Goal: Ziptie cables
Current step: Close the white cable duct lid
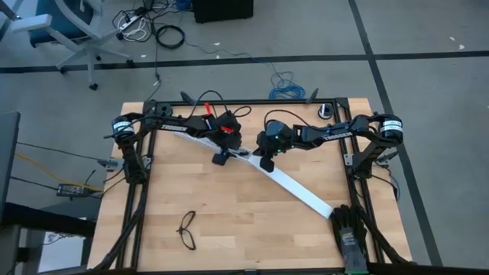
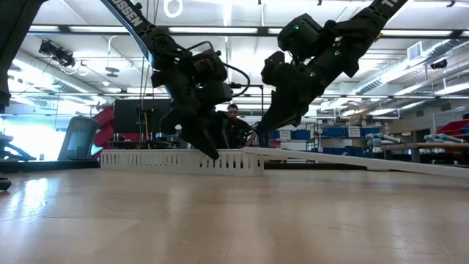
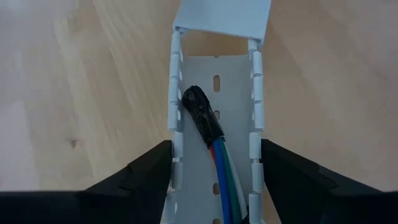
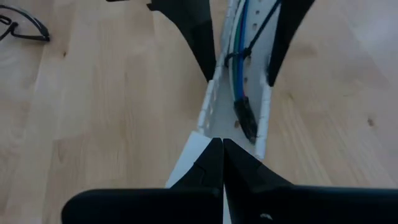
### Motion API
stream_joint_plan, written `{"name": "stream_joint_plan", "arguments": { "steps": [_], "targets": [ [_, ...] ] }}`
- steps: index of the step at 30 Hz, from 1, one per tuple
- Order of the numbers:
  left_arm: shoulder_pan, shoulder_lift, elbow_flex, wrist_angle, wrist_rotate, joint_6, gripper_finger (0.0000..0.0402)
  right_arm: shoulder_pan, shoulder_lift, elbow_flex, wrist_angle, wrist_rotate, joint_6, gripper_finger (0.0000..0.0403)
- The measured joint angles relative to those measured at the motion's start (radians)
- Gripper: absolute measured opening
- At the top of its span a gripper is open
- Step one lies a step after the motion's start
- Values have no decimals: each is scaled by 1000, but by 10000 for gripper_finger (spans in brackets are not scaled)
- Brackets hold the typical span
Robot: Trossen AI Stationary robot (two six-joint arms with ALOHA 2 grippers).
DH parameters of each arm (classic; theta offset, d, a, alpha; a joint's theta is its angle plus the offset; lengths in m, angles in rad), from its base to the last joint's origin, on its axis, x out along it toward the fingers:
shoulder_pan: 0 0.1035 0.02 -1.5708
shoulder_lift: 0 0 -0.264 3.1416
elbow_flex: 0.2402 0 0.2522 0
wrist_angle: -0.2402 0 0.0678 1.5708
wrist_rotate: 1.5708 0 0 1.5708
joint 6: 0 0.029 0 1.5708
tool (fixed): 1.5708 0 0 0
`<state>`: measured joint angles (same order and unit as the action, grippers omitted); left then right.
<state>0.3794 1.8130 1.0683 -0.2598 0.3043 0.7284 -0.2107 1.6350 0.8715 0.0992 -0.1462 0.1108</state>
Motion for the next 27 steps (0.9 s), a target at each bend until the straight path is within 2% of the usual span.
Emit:
{"name": "stream_joint_plan", "arguments": {
  "steps": [14,27],
  "targets": [
    [-24,0,-1,32,-49,1,297,12,-1,0,-6,-1,13,0],
    [-28,1,-1,92,26,-14,284,14,-2,0,-37,-2,53,0]
  ]
}}
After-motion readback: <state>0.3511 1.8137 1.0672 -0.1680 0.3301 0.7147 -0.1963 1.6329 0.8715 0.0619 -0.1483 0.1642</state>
